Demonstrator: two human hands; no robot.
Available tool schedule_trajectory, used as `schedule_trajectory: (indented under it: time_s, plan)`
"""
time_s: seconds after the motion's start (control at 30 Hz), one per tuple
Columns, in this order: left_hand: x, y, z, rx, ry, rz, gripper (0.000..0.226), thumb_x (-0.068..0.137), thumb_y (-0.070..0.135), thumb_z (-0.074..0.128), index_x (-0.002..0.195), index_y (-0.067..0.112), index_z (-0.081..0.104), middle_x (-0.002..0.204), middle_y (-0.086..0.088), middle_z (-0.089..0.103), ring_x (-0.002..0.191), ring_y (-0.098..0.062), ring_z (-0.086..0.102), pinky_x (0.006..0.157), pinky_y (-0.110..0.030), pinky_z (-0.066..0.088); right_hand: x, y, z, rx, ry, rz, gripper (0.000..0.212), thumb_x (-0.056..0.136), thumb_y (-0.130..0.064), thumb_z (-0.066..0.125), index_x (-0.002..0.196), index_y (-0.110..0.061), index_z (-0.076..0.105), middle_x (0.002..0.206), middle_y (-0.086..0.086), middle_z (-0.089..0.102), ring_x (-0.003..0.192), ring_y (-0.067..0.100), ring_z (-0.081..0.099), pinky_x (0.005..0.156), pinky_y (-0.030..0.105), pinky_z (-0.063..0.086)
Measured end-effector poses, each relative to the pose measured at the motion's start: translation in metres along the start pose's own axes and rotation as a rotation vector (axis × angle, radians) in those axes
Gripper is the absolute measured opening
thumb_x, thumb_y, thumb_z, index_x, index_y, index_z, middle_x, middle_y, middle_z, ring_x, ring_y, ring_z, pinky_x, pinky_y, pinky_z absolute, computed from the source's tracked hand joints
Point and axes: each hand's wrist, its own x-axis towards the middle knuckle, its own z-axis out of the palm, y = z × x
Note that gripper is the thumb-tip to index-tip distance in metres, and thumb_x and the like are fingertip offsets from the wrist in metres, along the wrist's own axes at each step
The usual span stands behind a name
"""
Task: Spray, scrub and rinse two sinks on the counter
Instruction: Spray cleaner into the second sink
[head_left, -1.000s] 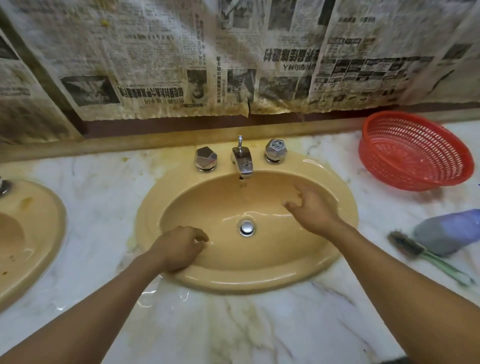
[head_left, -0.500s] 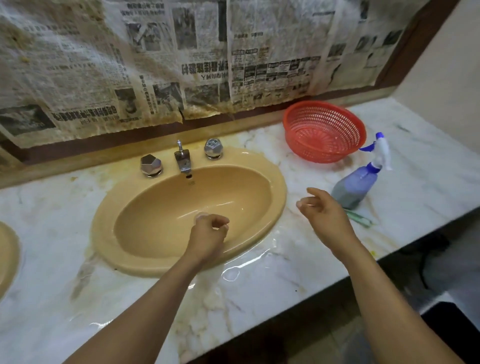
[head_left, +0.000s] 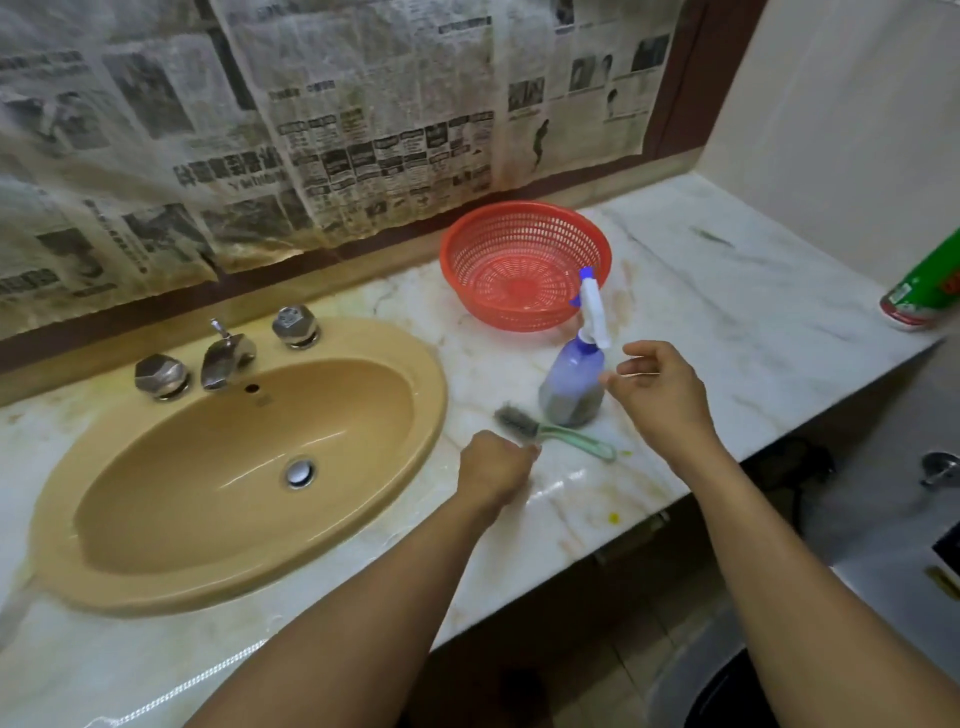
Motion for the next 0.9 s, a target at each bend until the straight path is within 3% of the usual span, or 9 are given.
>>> schedule_trajectory:
  time_s: [0.13, 0.2, 0.3, 0.4, 0.47, 0.63, 0.7, 0.8, 0.9]
  plan:
    - [0.004, 0.02, 0.05, -0.073, 0.076, -0.066, 0.041, 0.075, 0.05, 0.072, 0.093, 0.013, 0.069, 0.092, -0.008, 0.074, 0.082, -0.028, 0.073, 0.077, -0.042, 0.063, 0.022, 0.01, 0.002, -0.052, -0.112, -0.124, 0.063, 0.083, -0.026, 0.082, 0.139, -0.026, 0.053, 0.122, -0.004, 0.059, 0.104, 0.014, 0.06, 0.077, 0.013, 0.044]
    - [0.005, 0.028, 0.069, -0.092, 0.133, -0.099, 0.038, 0.083, 0.05, 0.072, 0.092, 0.014, 0.063, 0.089, -0.002, 0.069, 0.085, -0.025, 0.068, 0.078, -0.035, 0.057, 0.032, 0.01, 0.005, -0.013, -0.196, -0.185, 0.07, 0.08, -0.027, 0.084, 0.142, -0.031, 0.051, 0.13, -0.008, 0.056, 0.112, 0.011, 0.057, 0.088, 0.02, 0.047]
    - [0.004, 0.035, 0.089, -0.104, 0.223, -0.123, 0.042, 0.092, 0.056, 0.065, 0.099, 0.015, 0.062, 0.088, 0.002, 0.06, 0.088, -0.026, 0.061, 0.075, -0.03, 0.046, 0.045, 0.007, 0.013, 0.052, -0.308, -0.234, 0.058, 0.079, -0.024, 0.085, 0.129, -0.032, 0.057, 0.123, -0.007, 0.062, 0.112, 0.012, 0.058, 0.092, 0.025, 0.049]
    - [0.007, 0.036, 0.098, -0.088, 0.329, -0.12, 0.075, 0.085, 0.072, 0.061, 0.126, 0.009, 0.057, 0.113, -0.006, 0.067, 0.103, -0.031, 0.066, 0.088, -0.039, 0.053, 0.055, 0.005, 0.02, 0.082, -0.317, -0.254, 0.033, 0.085, -0.017, 0.08, 0.111, -0.027, 0.062, 0.109, -0.004, 0.068, 0.102, 0.015, 0.063, 0.082, 0.011, 0.047]
    - [0.009, 0.037, 0.096, -0.039, 0.375, -0.146, 0.083, 0.085, 0.069, 0.065, 0.135, 0.005, 0.046, 0.125, -0.01, 0.063, 0.115, -0.035, 0.063, 0.091, -0.04, 0.049, 0.062, 0.006, 0.02, 0.063, -0.286, -0.269, 0.027, 0.09, -0.014, 0.073, 0.107, -0.031, 0.062, 0.109, -0.006, 0.069, 0.103, 0.014, 0.063, 0.079, 0.005, 0.042]
    - [0.022, 0.038, 0.075, 0.234, 0.261, -0.163, 0.062, 0.087, 0.04, 0.071, 0.133, 0.006, 0.048, 0.133, -0.011, 0.059, 0.123, -0.034, 0.06, 0.096, -0.04, 0.049, 0.07, 0.013, 0.011, 0.061, -0.306, -0.212, 0.03, 0.092, -0.015, 0.069, 0.117, -0.027, 0.057, 0.108, -0.014, 0.065, 0.102, 0.002, 0.061, 0.078, 0.017, 0.044]
    - [0.024, 0.041, 0.069, 0.298, 0.235, -0.162, 0.042, 0.086, 0.025, 0.063, 0.124, 0.009, 0.057, 0.125, -0.01, 0.064, 0.116, -0.033, 0.064, 0.091, -0.039, 0.052, 0.069, 0.013, 0.01, 0.101, -0.333, -0.233, 0.049, 0.092, -0.012, 0.07, 0.132, -0.031, 0.048, 0.117, -0.014, 0.062, 0.109, 0.0, 0.059, 0.083, 0.016, 0.045]
    - [0.02, 0.041, 0.061, 0.396, 0.237, -0.129, 0.033, 0.091, 0.019, 0.053, 0.123, 0.009, 0.058, 0.123, -0.009, 0.062, 0.112, -0.032, 0.064, 0.088, -0.037, 0.052, 0.068, 0.012, 0.014, 0.134, -0.367, -0.272, 0.076, 0.094, -0.008, 0.066, 0.151, -0.045, 0.033, 0.132, -0.014, 0.057, 0.118, 0.003, 0.056, 0.095, 0.018, 0.049]
    - [0.018, 0.03, 0.043, 0.466, 0.218, -0.072, 0.028, 0.096, 0.02, 0.046, 0.121, 0.01, 0.055, 0.121, -0.01, 0.06, 0.109, -0.032, 0.063, 0.087, -0.038, 0.049, 0.067, 0.01, 0.021, 0.146, -0.327, -0.313, 0.063, 0.095, -0.016, 0.068, 0.15, -0.036, 0.043, 0.125, -0.017, 0.06, 0.11, 0.004, 0.058, 0.096, 0.02, 0.047]
